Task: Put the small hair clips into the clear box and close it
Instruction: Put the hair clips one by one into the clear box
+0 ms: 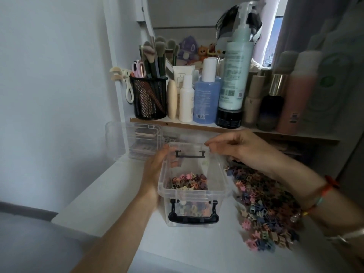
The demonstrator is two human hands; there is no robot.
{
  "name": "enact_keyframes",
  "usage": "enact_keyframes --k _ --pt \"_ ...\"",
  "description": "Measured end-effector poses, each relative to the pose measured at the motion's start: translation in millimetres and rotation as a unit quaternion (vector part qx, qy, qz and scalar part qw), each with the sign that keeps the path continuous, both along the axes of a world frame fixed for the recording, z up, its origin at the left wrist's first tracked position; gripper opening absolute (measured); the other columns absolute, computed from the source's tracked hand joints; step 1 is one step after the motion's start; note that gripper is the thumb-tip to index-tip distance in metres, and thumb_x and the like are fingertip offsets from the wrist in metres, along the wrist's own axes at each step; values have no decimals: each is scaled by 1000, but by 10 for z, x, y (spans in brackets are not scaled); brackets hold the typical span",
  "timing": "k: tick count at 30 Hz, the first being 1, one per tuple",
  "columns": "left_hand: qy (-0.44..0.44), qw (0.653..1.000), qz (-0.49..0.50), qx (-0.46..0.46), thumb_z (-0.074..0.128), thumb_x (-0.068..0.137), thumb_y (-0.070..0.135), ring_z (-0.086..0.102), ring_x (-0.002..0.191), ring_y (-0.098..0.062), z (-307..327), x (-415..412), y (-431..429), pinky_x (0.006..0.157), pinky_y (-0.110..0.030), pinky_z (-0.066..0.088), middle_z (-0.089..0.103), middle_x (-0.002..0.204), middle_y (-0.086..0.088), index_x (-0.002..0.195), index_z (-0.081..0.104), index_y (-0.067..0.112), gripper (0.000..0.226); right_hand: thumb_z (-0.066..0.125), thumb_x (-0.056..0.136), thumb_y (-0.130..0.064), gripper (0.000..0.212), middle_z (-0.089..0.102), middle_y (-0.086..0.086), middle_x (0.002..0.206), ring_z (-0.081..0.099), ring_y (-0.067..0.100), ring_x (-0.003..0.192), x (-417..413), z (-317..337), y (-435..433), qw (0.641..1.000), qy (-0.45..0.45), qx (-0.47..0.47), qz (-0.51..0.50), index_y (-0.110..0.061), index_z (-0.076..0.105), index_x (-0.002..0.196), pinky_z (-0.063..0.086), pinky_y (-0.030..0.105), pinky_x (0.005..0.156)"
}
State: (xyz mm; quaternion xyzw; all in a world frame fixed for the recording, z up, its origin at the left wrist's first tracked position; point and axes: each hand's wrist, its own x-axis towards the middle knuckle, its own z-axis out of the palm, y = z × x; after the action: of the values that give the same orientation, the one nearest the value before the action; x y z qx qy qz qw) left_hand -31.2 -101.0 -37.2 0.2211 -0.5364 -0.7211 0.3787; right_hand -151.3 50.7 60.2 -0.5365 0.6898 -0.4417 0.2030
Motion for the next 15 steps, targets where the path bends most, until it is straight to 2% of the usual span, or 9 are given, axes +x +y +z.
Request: enact_keyframes --k 2,4,7,10,12,15 --pt "0 1000 -11 -7 69 62 63 61 95 -30 9 9 -3 84 -44 49 66 111 -18 100 67 15 61 59 86 -16 9 53 -20 43 48 -13 43 -76 -43 -20 998 21 -26 -44 -21 66 88 34 0 48" --pt "-3 1000 -16 -14 72 52 66 60 102 -35 5 10 -20 83 -45 47 63 119 -19 110 66 14 79 60 86 -14 8 61 -14 65 53 -13 58 -190 -132 -50 987 112 -23 -113 -19 67 84 35 0 54" --pt "-3 1000 -11 -13 65 56 62 61 99 -34 -15 0 -37 74 -37 47 65 115 -17 104 68 16 67 57 86 -12 14 70 1 91 61 7 82 -336 -334 -74 954 249 88 -145 -15 69 92 37 1 60" --pt "7 1000 -9 -2 66 53 59 61 94 -31 -19 -8 -30 75 -40 47 67 105 -13 87 72 24 49 53 85 -14 22 68 6 108 62 20 100 -353 -531 -105 913 343 191 -113 -17 67 101 46 22 84" --pt "5 1000 -5 -3 67 54 59 60 95 -31 -10 -6 -32 77 -40 46 66 108 -15 90 71 22 52 51 85 -14 20 64 8 112 59 26 104 -312 -543 -119 897 375 202 -119 -17 66 98 48 31 86" --pt "4 1000 -10 -17 68 56 61 59 101 -35 -17 -4 -34 79 -42 46 63 117 -19 104 68 17 65 49 85 -11 22 62 9 115 58 28 107 -280 -512 -129 880 398 222 -132 -16 65 101 49 35 88"
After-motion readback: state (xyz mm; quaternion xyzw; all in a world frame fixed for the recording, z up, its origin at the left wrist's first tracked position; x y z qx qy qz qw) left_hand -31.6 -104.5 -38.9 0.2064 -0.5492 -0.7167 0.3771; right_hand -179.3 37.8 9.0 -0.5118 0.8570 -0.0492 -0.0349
